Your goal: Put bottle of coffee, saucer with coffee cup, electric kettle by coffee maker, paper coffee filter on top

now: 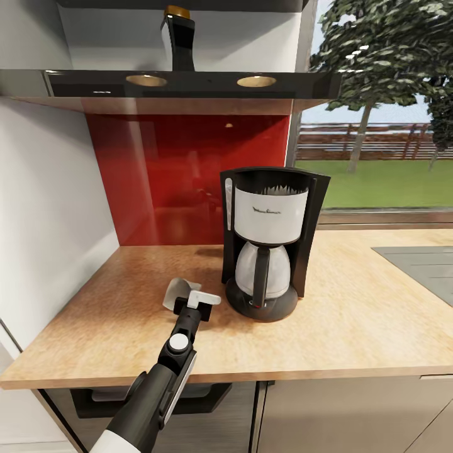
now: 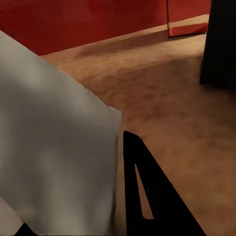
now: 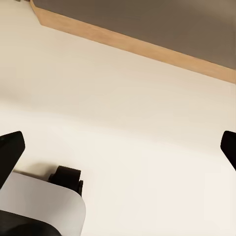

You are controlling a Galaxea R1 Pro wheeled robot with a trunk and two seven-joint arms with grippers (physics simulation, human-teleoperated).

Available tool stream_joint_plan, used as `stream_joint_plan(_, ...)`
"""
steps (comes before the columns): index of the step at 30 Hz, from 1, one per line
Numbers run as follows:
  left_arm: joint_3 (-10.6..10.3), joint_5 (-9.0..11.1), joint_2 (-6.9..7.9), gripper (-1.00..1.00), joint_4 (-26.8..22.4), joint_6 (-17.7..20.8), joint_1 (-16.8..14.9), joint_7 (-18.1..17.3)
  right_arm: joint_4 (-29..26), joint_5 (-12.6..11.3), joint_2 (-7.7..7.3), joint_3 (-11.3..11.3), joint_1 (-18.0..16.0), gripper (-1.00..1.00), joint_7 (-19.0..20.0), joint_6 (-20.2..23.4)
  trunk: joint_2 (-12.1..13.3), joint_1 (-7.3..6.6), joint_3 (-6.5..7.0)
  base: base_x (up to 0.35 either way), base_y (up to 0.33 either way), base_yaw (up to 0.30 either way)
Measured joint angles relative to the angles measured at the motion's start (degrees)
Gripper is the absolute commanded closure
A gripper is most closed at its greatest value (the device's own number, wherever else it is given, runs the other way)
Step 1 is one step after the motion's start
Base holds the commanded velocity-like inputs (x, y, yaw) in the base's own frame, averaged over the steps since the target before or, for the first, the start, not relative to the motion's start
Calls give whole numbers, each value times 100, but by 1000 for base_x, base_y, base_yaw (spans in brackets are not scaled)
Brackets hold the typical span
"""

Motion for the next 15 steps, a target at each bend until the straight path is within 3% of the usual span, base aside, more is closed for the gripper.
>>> stream_joint_plan(15,-8,-1,0,100,-8,6,0,-6,0,0,0,1,0,-100,2,0,39,-21,17,0,0,0)
